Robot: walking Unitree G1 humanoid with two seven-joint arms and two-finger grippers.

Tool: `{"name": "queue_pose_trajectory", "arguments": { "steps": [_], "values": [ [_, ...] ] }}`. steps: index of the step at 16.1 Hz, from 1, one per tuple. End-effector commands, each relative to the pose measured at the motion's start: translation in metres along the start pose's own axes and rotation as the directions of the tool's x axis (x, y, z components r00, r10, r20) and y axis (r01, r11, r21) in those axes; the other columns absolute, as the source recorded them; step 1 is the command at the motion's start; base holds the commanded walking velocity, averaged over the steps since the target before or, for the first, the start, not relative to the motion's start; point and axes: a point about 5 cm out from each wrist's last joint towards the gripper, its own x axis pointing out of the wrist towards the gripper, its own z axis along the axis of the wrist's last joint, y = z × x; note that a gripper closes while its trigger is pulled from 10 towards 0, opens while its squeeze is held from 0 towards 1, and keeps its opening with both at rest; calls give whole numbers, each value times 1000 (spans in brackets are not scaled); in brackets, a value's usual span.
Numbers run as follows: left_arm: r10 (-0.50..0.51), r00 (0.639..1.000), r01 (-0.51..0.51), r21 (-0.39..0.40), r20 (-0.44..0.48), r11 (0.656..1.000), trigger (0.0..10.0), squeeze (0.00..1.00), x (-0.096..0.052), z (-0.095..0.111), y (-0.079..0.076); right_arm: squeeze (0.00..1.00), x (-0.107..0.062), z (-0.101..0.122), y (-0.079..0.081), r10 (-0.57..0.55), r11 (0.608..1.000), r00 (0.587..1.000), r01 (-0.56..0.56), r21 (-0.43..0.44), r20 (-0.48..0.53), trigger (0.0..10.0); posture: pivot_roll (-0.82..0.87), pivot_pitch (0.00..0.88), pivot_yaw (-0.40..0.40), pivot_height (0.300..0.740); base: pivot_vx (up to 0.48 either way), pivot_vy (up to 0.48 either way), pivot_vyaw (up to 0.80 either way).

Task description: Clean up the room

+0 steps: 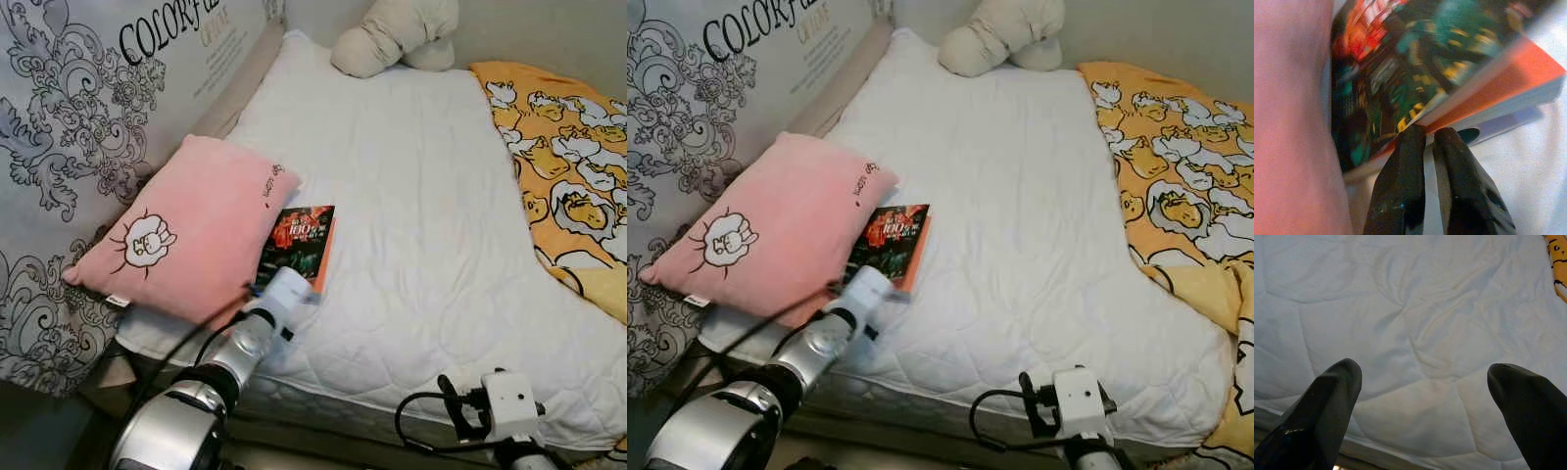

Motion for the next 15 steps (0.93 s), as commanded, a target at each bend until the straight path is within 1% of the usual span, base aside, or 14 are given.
{"name": "queue_pose_trajectory", "arguments": {
  "steps": [1,2,3,4,6,7,8,9,10,11,12,13,14,15],
  "values": [
    [0,1000,-1,-65,-3,998,0,0,2,5,0,0,-1,-4,-2,-6,1000,1000,6,-5,-18,10000,-94,0,-98,732,0,0,0],
    [10,1000,-12,-137,-21,990,0,0,2,4,2,0,0,-4,-3,-5,1000,1000,5,-6,-17,10000,-96,0,-96,732,0,0,0],
    [13,999,-22,-243,-40,970,0,0,2,2,4,0,0,-4,-3,-7,1000,1000,7,-6,-17,10000,-97,0,-96,732,0,0,0],
    [10,999,-25,-315,-49,949,0,0,2,1,6,0,0,-4,-3,-9,1000,1000,8,-6,-16,10000,-96,0,-93,732,0,0,0],
    [-23,1000,26,-243,14,970,0,0,3,8,4,0,1,-5,-3,-11,1000,1000,11,-5,-18,10000,-94,0,-91,732,0,0,0],
    [-63,997,74,-261,49,963,0,0,2,11,-1,0,1,-5,-3,-13,1000,1000,12,-4,-18,10000,-92,0,-89,732,0,0,0],
    [-74,996,88,-423,50,902,0,0,2,11,-3,0,2,-5,-3,-14,1000,1000,14,-2,-18,10000,-91,0,-86,732,0,0,0],
    [-78,995,98,-613,60,784,275,0,2,9,-3,0,3,-6,-2,-16,1000,1000,16,1,-17,10000,-88,0,-82,732,0,0,0],
    [-73,995,100,-680,67,726,275,0,2,9,-3,0,3,-6,-2,-17,1000,1000,18,3,-16,10000,-88,0,-82,732,0,0,0],
    [-81,994,112,-729,78,676,10000,1000,1,8,-6,0,4,-6,-2,-21,1000,1000,22,9,-17,10000,-80,0,-81,732,0,0,0],
    [-91,992,129,-729,91,672,10000,1000,0,8,-9,0,4,-7,-2,-23,1000,1000,23,11,-17,10000,-78,0,-80,732,0,0,0],
    [-144,982,189,-698,123,691,10000,1000,-2,9,-18,0,4,-7,-2,-24,1000,1000,24,14,-20,10000,-78,0,-80,732,0,0,0],
    [-162,979,202,-701,124,683,10000,1000,-3,7,-22,0,5,-8,-2,-23,1000,1000,24,15,-21,10000,-72,0,-78,732,0,0,0],
    [-195,975,210,-747,110,631,10000,1000,-6,0,-24,0,5,-8,-2,-21,1000,1000,21,17,-21,10000,-70,0,-78,732,0,0,0]
  ]
}}
